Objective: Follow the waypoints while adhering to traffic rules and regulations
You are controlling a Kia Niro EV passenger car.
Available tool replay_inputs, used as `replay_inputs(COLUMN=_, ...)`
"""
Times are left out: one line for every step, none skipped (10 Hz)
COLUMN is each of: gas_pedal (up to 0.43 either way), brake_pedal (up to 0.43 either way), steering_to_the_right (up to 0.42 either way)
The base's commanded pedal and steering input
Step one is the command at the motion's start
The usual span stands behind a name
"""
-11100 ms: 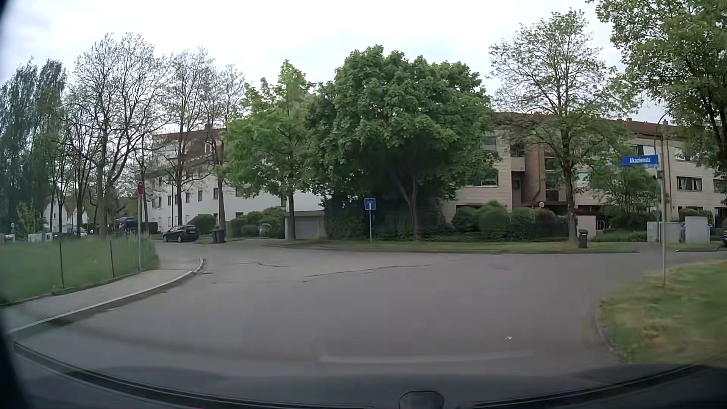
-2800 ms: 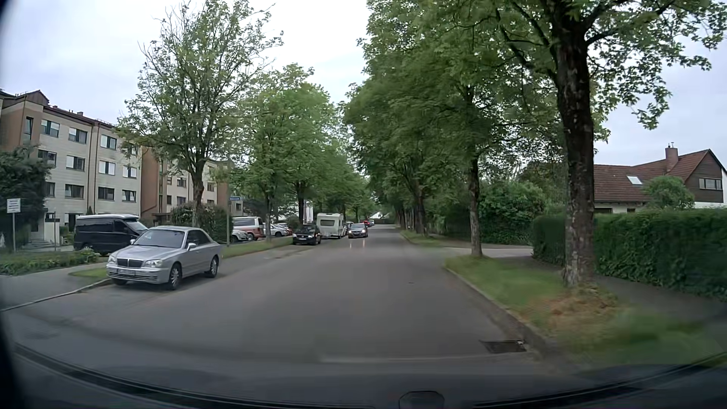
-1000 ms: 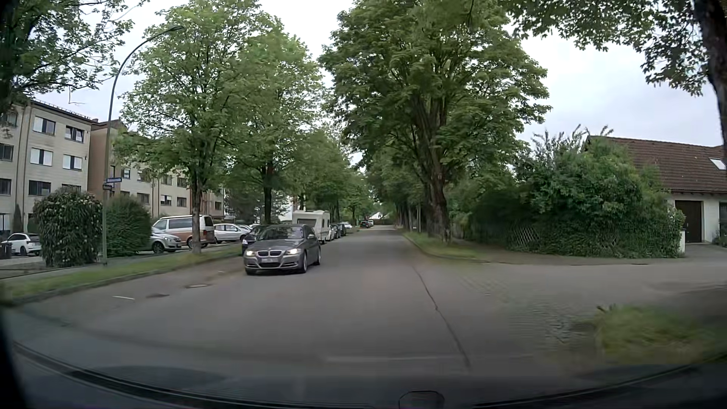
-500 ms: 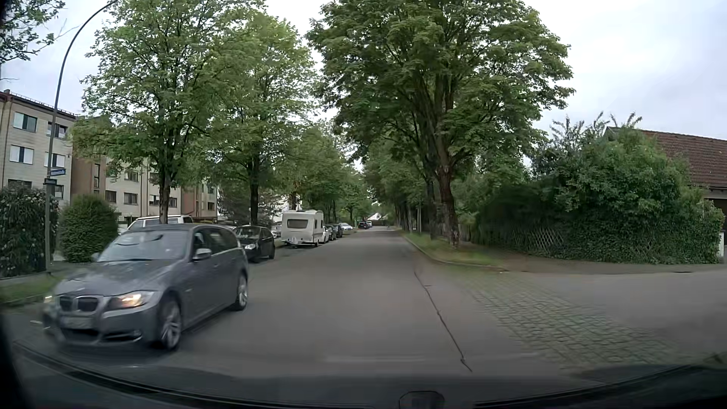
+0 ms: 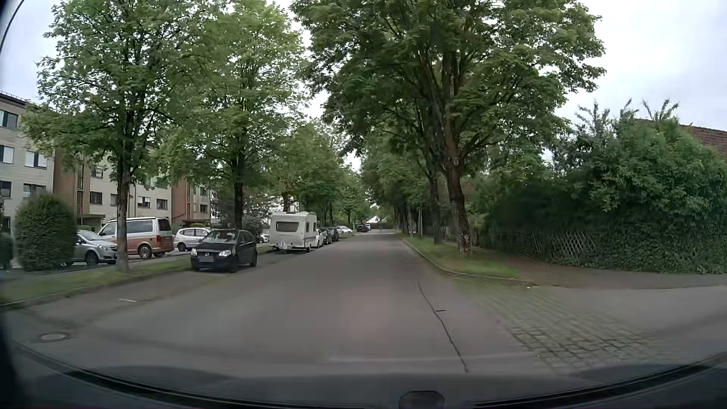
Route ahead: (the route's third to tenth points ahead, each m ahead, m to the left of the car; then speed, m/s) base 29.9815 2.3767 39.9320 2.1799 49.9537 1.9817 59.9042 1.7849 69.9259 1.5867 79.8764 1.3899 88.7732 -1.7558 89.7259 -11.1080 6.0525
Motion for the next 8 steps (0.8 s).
replay_inputs(gas_pedal=0.177, brake_pedal=0.000, steering_to_the_right=-0.004)
replay_inputs(gas_pedal=0.177, brake_pedal=0.000, steering_to_the_right=-0.004)
replay_inputs(gas_pedal=0.177, brake_pedal=0.000, steering_to_the_right=-0.004)
replay_inputs(gas_pedal=0.177, brake_pedal=0.000, steering_to_the_right=-0.004)
replay_inputs(gas_pedal=0.177, brake_pedal=0.000, steering_to_the_right=-0.004)
replay_inputs(gas_pedal=0.177, brake_pedal=0.000, steering_to_the_right=-0.004)
replay_inputs(gas_pedal=0.177, brake_pedal=0.000, steering_to_the_right=-0.004)
replay_inputs(gas_pedal=0.177, brake_pedal=0.000, steering_to_the_right=-0.004)
